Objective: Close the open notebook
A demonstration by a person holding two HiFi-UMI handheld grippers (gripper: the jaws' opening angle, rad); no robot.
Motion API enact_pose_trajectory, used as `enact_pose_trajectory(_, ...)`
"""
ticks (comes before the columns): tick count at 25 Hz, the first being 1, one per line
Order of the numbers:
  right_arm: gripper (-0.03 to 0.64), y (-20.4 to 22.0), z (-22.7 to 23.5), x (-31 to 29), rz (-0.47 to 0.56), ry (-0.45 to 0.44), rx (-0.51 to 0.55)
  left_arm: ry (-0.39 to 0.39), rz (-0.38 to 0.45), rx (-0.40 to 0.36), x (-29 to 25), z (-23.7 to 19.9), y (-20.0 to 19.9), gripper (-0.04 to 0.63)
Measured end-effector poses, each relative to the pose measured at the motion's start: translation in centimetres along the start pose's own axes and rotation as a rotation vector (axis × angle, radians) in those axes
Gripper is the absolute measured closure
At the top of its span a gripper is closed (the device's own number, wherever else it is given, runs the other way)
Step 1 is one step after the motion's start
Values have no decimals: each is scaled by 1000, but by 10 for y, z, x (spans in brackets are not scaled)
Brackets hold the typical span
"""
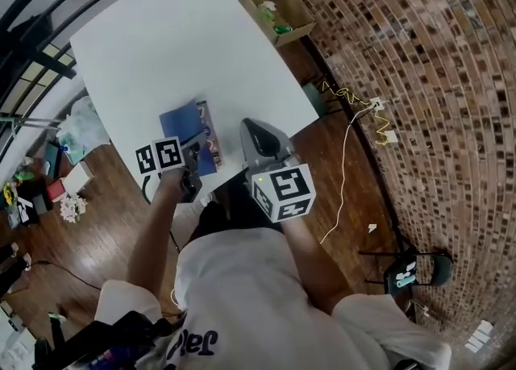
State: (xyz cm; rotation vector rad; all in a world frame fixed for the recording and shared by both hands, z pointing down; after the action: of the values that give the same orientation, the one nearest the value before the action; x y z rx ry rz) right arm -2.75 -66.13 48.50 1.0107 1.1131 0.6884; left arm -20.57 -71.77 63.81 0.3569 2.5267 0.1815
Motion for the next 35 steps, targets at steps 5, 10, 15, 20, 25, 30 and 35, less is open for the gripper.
enact_pose_trajectory(5, 626, 3, -1, -1, 1, -11, -6, -89, 12, 1, -28, -11, 2, 580)
enact_pose_trajectory(10, 626, 4, -4, -2, 3, -16, -14, -169, 18, 15, -46, -23, 4, 578)
enact_pose_trajectory(15, 624, 6, -3, 3, 9, -11, -13, -196, 31, 45, -56, -28, 3, 578)
enact_pose_trajectory(20, 626, 6, -2, 14, 24, 4, -13, -204, 24, 99, -62, -27, 2, 574)
enact_pose_trajectory(25, 624, -10, -17, 30, 84, -5, 10, -170, 36, 89, -49, -19, 7, 572)
enact_pose_trajectory(30, 625, -14, -39, 60, 146, -17, 28, -67, 126, 31, 2, 14, 27, 578)
enact_pose_trajectory(35, 625, -16, -57, 95, 196, -67, 55, 40, 276, -85, 62, 73, 47, 578)
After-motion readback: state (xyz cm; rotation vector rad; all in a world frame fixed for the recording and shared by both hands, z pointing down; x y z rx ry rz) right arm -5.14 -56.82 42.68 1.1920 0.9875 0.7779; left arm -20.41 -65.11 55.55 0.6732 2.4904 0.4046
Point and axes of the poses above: the fingertips, and each gripper's own axes: x backward along the fingers, z to its right, y out of its underside, the point moved 9 cm from there along x, backward along the fingers, and after that the axes turned 2 degrees about x, right-handed, at the moved point
